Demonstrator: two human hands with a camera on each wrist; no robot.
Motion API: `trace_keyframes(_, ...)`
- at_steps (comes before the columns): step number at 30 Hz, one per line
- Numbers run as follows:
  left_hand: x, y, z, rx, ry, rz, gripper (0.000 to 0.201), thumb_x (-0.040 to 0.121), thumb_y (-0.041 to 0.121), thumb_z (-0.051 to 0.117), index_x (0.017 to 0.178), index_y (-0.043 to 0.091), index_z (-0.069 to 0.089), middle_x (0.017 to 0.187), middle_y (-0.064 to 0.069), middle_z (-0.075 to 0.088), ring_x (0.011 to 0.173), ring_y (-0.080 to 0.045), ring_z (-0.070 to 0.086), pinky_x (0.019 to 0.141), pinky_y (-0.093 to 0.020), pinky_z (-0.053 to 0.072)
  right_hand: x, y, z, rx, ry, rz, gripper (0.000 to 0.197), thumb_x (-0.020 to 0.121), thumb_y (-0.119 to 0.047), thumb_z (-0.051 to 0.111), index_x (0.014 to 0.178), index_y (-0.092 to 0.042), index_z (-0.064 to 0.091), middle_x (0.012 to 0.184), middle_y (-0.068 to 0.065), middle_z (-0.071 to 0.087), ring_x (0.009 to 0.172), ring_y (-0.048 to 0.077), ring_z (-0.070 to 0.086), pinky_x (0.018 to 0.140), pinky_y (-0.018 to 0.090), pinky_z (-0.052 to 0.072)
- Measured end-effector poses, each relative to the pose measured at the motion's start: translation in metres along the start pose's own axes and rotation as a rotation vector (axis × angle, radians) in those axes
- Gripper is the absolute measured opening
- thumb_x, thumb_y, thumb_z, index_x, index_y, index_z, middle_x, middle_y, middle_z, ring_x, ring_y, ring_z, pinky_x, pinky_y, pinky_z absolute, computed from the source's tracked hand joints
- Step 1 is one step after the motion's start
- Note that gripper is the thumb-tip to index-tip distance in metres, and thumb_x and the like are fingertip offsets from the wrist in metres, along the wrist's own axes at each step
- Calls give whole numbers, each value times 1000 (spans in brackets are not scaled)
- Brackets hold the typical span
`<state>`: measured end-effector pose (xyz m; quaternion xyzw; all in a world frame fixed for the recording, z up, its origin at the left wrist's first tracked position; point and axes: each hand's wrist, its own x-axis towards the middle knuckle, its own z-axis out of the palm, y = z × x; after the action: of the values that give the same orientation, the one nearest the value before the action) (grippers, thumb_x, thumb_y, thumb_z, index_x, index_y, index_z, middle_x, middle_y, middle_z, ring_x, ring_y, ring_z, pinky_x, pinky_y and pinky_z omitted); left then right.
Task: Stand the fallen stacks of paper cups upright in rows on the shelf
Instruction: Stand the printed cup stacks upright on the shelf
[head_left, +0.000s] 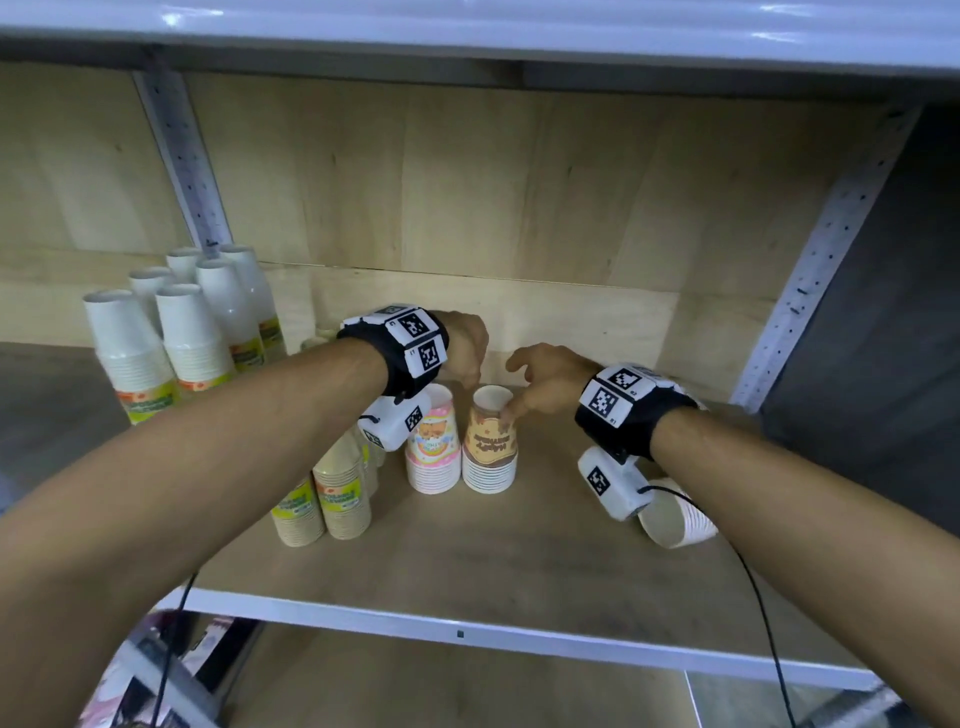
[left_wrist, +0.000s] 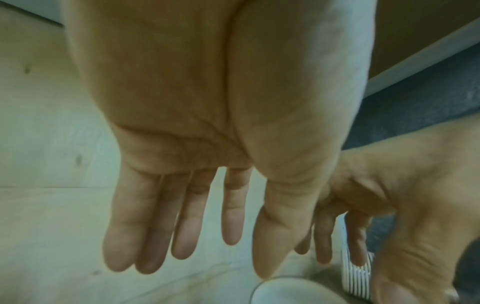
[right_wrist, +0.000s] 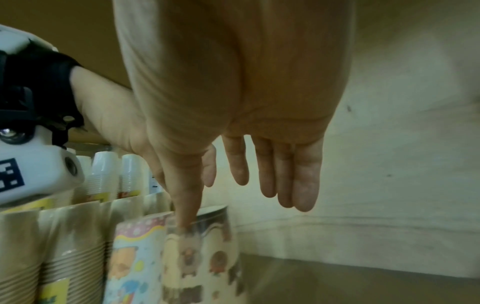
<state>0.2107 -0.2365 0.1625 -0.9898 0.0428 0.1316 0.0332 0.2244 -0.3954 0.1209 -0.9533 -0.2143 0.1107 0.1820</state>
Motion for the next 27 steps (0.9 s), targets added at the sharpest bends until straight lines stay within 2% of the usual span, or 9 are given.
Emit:
trace_keyframes(4, 5, 27, -13, -76, 115, 85, 35, 88, 22, 68, 121, 14, 61, 128, -4, 56, 109, -23, 56, 74, -28, 43, -21, 36, -22, -38, 37, 96, 74, 70, -45, 82, 134, -28, 50, 125, -5, 50, 112, 18, 53, 95, 35, 47)
trace_keyframes(6, 12, 44, -15, -109, 135, 141, 38, 87, 25, 70, 122, 18, 59, 129, 0, 52, 107, -20, 52, 78, -28, 41, -34, 58, -32, -66, 46, 158, 70, 71, -46, 80, 132, -29, 51, 119, -7, 47, 111, 17, 52, 93, 33, 46)
trace_keyframes(9, 21, 76, -14, -153, 145, 235, 43, 86, 28, 71, 125, 23, 56, 128, 2, 48, 100, -16, 46, 78, -28, 39, -58, 91, -44, -98, 69, 264, 67, 67, -51, 78, 126, -32, 54, 128, -5, 52, 111, 18, 52, 91, 33, 47)
trace_keyframes(13, 31, 120, -6, -210, 132, 367, 56, 83, 29, 75, 134, 24, 51, 131, 1, 48, 101, -15, 46, 81, -28, 40, -93, 122, -50, -178, 66, 381, 48, 82, -39, 74, 121, -14, 61, 121, 1, 60, 110, 23, 59, 84, 30, 48)
trace_keyframes(15, 36, 141, -1, -228, 118, 426, 63, 82, 28, 77, 137, 25, 49, 134, 0, 49, 104, -15, 48, 81, -28, 42, -106, 140, -47, -175, 90, 461, 43, 80, -33, 75, 114, -8, 67, 118, 6, 65, 105, 24, 62, 86, 32, 53)
trace_keyframes(19, 46, 178, 12, -215, 82, 536, 73, 79, 23, 80, 143, 23, 44, 143, -4, 46, 124, -22, 49, 93, -27, 44, -139, 170, -45, -22, 115, 566, 69, 76, -40, 80, 137, -15, 56, 136, 2, 56, 122, 24, 54, 89, 20, 38)
trace_keyframes(22, 55, 198, 26, -175, 71, 592, 83, 75, 23, 82, 147, 21, 40, 146, -6, 44, 129, -23, 46, 98, -26, 41, -160, 184, -42, -10, 141, 572, 76, 79, -44, 76, 145, -21, 45, 144, 3, 51, 127, 24, 51, 91, 24, 37)
trace_keyframes(24, 63, 208, 36, -139, 53, 609, 86, 75, 23, 83, 148, 20, 38, 145, -7, 44, 128, -23, 47, 95, -24, 40, -167, 194, -35, 3, 121, 637, 75, 75, -52, 75, 138, -19, 52, 135, 5, 58, 116, 24, 57, 87, 27, 45)
trace_keyframes(27, 74, 216, 53, -100, -3, 608, 90, 75, 19, 82, 150, 22, 34, 147, -6, 42, 129, -23, 45, 87, -20, 34, -177, 199, -25, 8, 98, 736, 61, 71, -62, 73, 104, -11, 67, 102, 6, 68, 85, 20, 63, 61, 26, 44)
